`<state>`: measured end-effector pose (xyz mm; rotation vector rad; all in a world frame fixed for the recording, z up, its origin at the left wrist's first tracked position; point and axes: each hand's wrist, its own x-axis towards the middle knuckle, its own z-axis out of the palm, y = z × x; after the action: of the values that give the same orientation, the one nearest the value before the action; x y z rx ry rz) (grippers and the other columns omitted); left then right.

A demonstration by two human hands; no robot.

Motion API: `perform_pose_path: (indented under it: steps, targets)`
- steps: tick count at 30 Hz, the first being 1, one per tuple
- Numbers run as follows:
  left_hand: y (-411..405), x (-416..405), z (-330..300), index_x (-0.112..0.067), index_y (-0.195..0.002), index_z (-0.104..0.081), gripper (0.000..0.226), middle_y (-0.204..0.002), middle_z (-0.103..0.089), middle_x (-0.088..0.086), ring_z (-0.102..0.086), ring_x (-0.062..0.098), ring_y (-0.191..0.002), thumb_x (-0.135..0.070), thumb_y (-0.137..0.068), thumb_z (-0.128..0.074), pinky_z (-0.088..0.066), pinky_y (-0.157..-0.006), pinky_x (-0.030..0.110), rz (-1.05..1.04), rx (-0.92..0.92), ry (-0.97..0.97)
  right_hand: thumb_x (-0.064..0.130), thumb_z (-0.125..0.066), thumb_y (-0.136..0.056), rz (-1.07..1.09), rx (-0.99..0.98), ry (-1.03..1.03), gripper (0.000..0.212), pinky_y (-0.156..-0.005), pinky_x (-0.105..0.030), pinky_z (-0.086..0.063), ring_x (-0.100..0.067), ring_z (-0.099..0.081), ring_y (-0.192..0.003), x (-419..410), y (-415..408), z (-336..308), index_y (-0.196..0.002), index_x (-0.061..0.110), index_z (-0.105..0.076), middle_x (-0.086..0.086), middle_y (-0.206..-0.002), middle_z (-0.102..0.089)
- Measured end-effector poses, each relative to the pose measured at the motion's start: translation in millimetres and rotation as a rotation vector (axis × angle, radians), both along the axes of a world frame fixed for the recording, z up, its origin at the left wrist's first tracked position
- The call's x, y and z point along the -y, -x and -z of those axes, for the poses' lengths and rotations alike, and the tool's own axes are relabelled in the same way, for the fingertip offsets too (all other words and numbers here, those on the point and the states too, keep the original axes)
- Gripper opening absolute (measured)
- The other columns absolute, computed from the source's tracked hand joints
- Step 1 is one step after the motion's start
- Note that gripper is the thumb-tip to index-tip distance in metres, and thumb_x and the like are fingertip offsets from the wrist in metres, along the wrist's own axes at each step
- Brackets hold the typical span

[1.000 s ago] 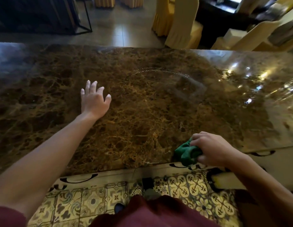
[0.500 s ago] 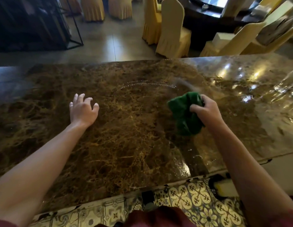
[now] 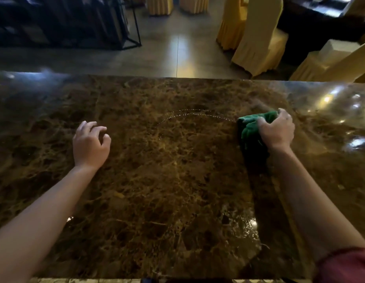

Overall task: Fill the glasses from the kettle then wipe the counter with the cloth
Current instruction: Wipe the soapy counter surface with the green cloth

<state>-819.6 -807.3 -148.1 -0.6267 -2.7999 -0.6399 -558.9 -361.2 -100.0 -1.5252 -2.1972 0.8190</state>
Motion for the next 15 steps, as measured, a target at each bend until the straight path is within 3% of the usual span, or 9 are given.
perform_pose_path:
  steps: [2,4,8,15]
  targets:
    - [0,1,4,-0.003,-0.12,-0.07,0.028,-0.141,-0.057,0.02,-0.04,0.039,-0.142,-0.016,-0.098,-0.06,-0.032,-0.117,0.055,-0.021,0.011,-0.003,0.061,-0.057,-0.093,-0.068,0.229,-0.111,0.082,-0.119,-0.057,-0.029,-0.042,-0.031,-0.149,11,9,12,-0.153,0.009,-0.038,-0.022,-0.163,-0.032]
    - [-2,0,7,-0.003,-0.122,-0.069,0.029,-0.141,-0.057,0.02,-0.04,0.038,-0.142,-0.017,-0.099,-0.059,-0.031,-0.117,0.054,-0.036,0.02,-0.002,0.064,-0.055,-0.093,-0.097,0.335,-0.16,0.084,-0.119,-0.059,-0.027,-0.046,-0.026,-0.15,21,19,20,-0.152,0.006,-0.041,-0.026,-0.165,-0.026]
    - [-2,-1,10,-0.002,-0.121,-0.068,0.029,-0.138,-0.06,0.022,-0.044,0.04,-0.14,-0.015,-0.097,-0.061,-0.032,-0.117,0.053,-0.029,-0.011,-0.004,0.057,-0.061,-0.09,-0.208,0.314,-0.282,0.079,-0.122,-0.057,-0.026,-0.043,-0.028,-0.151,27,43,25,-0.15,0.008,-0.046,-0.026,-0.163,-0.031]
    - [-2,-1,10,-0.005,-0.121,-0.067,0.029,-0.134,-0.062,0.018,-0.05,0.035,-0.134,-0.019,-0.096,-0.06,-0.038,-0.114,0.053,-0.021,-0.037,0.028,0.055,-0.062,-0.089,-0.367,0.25,-0.316,0.077,-0.123,-0.053,-0.025,-0.038,-0.028,-0.152,58,99,23,-0.15,0.011,-0.048,-0.021,-0.164,-0.033]
